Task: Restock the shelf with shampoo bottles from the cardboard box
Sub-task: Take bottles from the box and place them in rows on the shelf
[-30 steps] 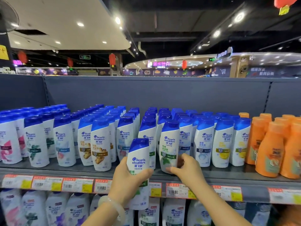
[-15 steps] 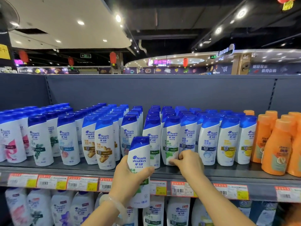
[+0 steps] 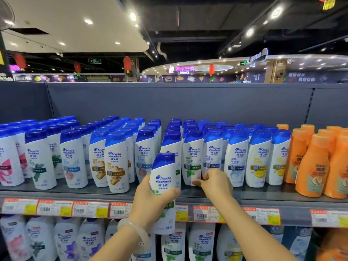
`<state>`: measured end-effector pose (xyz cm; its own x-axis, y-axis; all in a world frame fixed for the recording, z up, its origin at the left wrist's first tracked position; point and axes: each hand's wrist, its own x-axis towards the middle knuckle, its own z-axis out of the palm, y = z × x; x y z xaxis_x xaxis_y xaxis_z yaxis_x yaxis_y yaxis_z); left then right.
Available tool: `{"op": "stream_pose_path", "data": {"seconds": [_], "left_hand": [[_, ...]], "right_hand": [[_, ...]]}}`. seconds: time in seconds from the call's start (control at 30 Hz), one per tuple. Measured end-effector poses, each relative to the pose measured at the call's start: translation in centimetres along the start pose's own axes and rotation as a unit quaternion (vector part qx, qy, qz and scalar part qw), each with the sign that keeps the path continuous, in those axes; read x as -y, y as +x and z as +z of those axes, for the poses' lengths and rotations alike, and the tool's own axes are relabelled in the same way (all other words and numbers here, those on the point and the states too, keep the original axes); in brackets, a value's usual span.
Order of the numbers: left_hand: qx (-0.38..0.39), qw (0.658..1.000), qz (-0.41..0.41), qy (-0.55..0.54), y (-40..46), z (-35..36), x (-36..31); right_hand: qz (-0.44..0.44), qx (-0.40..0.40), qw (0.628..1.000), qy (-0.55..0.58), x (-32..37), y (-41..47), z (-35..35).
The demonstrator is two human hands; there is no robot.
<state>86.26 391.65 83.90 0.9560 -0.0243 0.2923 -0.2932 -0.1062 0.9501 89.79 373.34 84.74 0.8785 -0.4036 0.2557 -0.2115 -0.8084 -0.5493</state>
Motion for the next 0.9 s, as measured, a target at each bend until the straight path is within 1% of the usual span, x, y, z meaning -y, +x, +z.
{"op": "stream_pose_path", "data": {"seconds": [0.13, 0.23, 0.33, 0.47, 0.6, 0.73, 0.9], "left_hand": [[0.001, 1.0, 0.024, -0.004, 0.2, 1.4, -0.8], [-0.006, 0.998, 0.053, -0.028, 0.7, 3.2, -2.2], [0.002, 0.995, 0.087, -0.052, 1.5, 5.2, -3.9], [-0.013, 0.991, 0.121, -0.048, 2.9, 7.2, -5.5], [-0.026, 0.993, 0.113, -0.033, 3.7, 8.5, -4.6], [-0.063, 0.992, 0.106, -0.015, 3.6, 9.3, -2.3], [-0.074, 0.995, 0.072, -0.01, 3.9, 9.8, -1.6]], "right_hand": [[-0.014, -0.025, 0.997, 0.067, -1.4, -0.8, -1.6], [-0.042, -0.04, 0.99, 0.125, -2.5, -1.3, -2.8], [-0.069, -0.046, 0.987, 0.136, -3.3, -1.7, -4.0], [-0.075, -0.035, 0.981, 0.176, -4.5, -2.1, -5.4], [-0.089, -0.017, 0.975, 0.201, -5.6, -2.7, -6.2], [-0.109, -0.009, 0.973, 0.204, -6.3, -3.1, -6.4], [-0.105, 0.019, 0.97, 0.22, -6.6, -3.3, -5.7]]}}
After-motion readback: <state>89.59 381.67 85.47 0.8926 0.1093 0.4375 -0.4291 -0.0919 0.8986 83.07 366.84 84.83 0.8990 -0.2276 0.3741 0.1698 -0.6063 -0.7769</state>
